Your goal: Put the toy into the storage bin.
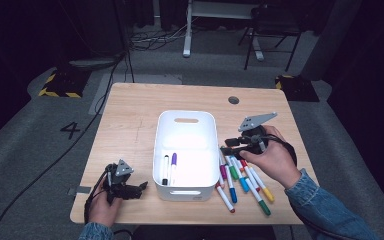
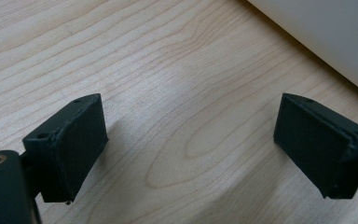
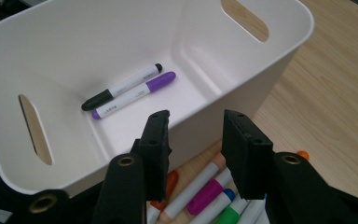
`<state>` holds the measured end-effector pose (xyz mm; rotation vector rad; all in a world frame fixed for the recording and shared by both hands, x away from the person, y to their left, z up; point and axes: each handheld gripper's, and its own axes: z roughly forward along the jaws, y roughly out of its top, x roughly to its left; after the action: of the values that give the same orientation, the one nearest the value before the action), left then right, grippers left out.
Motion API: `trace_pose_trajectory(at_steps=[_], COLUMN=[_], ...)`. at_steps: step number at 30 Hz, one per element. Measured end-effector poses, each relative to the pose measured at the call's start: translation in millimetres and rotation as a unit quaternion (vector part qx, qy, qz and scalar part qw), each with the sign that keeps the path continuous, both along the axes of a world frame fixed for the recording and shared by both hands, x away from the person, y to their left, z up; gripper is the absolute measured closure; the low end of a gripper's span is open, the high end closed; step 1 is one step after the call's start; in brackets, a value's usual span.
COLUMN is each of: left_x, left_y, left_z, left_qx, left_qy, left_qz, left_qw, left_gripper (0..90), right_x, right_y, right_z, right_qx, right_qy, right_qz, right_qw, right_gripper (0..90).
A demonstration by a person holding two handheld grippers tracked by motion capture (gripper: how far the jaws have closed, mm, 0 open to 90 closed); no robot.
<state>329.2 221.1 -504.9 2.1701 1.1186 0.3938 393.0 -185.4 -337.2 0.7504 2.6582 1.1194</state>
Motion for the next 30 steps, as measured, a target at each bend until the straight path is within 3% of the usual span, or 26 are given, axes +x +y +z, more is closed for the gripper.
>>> trace_pose_trajectory(at_steps=[4,15,25,30], left_x=[2.3,2.7,2.6,2.5], left_y=[-1.4,-1.4,-1.8,-2.1], left_z=[-0.7,-0.6,-0.4,-0.4], left_qx=[0.010,0.010,0.012,0.011], left_qy=[0.006,0.007,0.007,0.007], left_qz=[-0.001,-0.002,0.002,0.004], left_qw=[0.9999,0.9999,0.9999,0.9999], left_gripper=[0.0,0.0,0.0,0.0], right_x=[2.3,8.0,2.9,-0.4], right_y=[-12.7,-50.4,-86.8,-96.2], right_z=[-6.0,-34.6,-61.6,-77.9], right_qx=[-0.007,-0.033,-0.067,-0.082], right_qy=[0.012,0.031,0.058,0.075], right_qz=[-0.025,-0.071,-0.105,-0.113], right_qw=[0.9996,0.9964,0.9905,0.9874], right_gripper=[62.1,62.7,63.8,64.4])
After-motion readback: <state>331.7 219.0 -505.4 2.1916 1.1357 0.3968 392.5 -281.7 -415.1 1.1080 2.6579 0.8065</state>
